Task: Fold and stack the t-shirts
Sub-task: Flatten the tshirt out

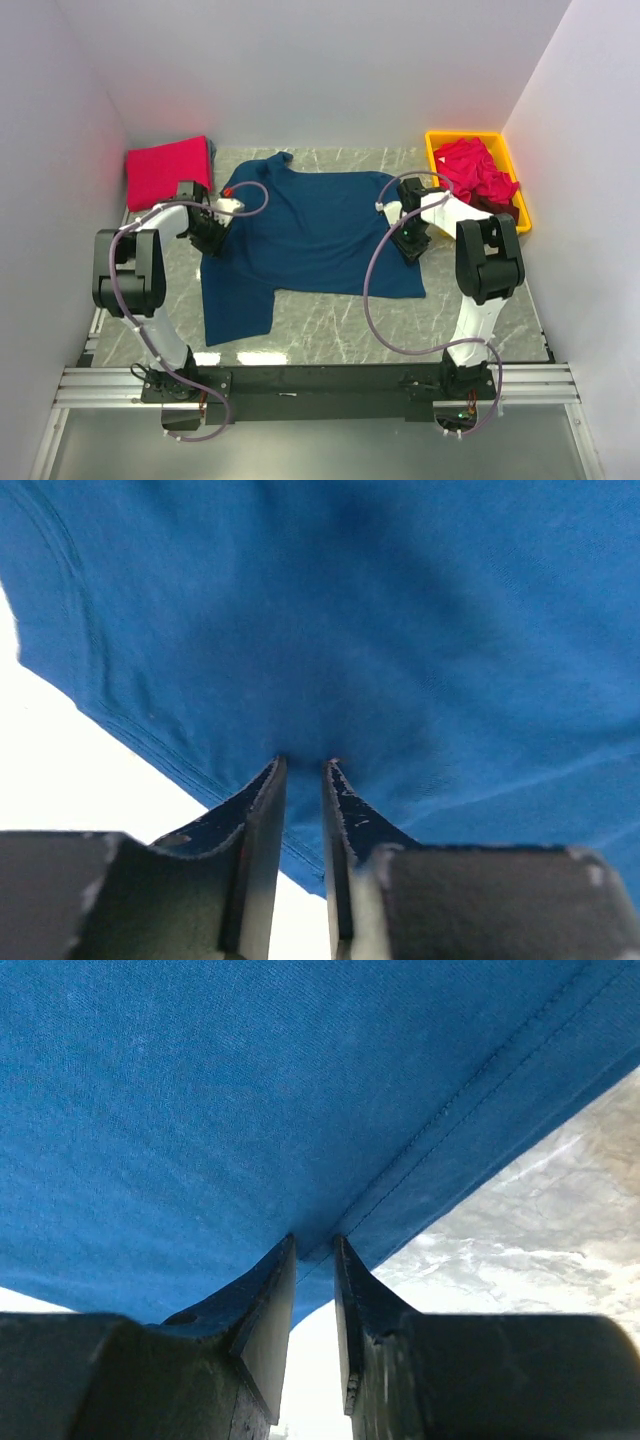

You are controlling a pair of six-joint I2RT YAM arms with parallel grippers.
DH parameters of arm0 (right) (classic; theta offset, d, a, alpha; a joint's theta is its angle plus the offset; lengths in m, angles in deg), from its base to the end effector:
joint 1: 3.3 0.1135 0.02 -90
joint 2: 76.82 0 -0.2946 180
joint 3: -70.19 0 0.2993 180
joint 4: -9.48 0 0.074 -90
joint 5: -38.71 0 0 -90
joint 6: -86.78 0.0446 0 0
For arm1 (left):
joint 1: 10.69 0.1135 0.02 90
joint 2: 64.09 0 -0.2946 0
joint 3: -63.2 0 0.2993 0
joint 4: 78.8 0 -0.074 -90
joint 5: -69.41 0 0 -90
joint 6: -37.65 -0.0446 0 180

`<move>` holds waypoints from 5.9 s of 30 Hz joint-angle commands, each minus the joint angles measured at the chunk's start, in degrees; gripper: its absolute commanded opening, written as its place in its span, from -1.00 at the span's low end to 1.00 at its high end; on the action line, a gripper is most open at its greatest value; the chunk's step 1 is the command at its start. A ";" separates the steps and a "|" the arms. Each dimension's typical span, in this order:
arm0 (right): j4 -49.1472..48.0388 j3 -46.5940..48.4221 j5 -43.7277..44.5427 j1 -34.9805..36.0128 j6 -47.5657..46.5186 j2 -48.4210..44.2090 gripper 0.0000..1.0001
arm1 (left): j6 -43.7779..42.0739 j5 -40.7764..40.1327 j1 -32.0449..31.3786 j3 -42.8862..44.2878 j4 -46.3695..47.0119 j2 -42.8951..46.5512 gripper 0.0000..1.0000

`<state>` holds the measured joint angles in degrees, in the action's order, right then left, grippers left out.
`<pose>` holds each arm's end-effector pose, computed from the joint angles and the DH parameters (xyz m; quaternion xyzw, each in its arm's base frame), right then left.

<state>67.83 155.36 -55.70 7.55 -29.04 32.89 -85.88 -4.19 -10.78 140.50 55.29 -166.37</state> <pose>0.3984 0.0798 0.1490 -0.3160 0.9460 0.0300 0.0664 0.3922 -0.0132 0.1646 0.3049 0.9275 -0.0874 0.1978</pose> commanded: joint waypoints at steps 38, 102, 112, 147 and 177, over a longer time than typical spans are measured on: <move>3.66 30.55 -8.35 -1.36 9.04 15.18 -0.45 | 10.60 0.92 -0.08 14.34 -2.04 -8.64 -0.36; 4.98 30.46 2.82 -4.17 5.26 18.34 0.17 | 22.46 -2.26 -8.87 29.00 3.77 -23.05 -0.60; 5.60 29.67 0.80 -4.26 4.82 17.57 -0.92 | 16.51 -7.26 -9.74 20.42 11.40 -0.78 -0.99; 9.82 23.96 -4.38 -5.05 -1.77 6.92 -1.00 | 3.02 11.38 1.77 -0.35 -2.66 8.34 0.26; -16.02 27.38 -26.62 33.88 41.29 13.06 0.25 | 28.61 28.95 14.07 -4.56 0.33 0.59 0.18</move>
<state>55.37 180.76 -80.29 40.97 6.67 45.48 -60.90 24.44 3.27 136.52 52.20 -165.91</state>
